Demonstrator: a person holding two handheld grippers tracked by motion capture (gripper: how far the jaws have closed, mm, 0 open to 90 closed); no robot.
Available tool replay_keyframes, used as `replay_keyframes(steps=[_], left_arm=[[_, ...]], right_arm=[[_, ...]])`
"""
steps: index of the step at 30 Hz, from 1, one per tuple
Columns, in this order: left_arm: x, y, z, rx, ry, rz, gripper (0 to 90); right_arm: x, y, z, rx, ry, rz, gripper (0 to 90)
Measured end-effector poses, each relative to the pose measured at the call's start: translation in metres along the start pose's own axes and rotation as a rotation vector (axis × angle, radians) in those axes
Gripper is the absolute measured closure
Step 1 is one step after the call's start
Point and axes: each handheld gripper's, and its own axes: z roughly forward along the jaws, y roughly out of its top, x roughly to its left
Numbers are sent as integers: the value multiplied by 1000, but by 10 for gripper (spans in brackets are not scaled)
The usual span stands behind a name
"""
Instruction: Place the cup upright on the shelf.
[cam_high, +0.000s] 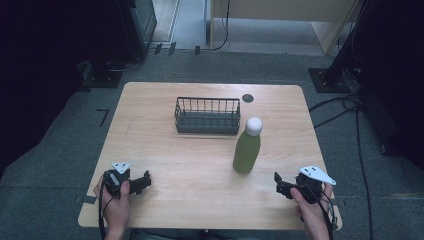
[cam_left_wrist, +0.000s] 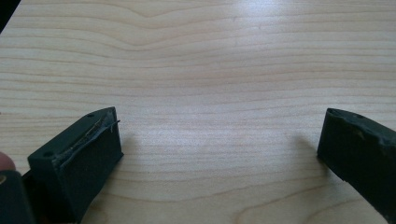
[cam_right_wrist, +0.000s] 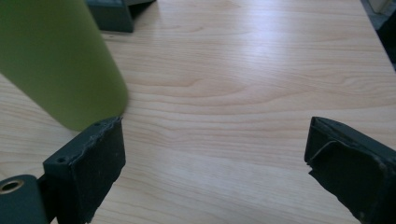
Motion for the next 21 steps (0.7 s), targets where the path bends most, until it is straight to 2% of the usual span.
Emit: replay_keyframes(steps=[4, 5, 21], left_arm=[[0, 0, 0, 0, 0, 0, 0], [0, 0, 0, 0, 0, 0, 0], [0, 0, 0, 0, 0, 0, 0]], right_arm=[[10, 3, 0, -3, 22, -15, 50], [16, 6, 0, -6, 41, -22, 51], [50, 23, 3, -24, 111, -67, 51]])
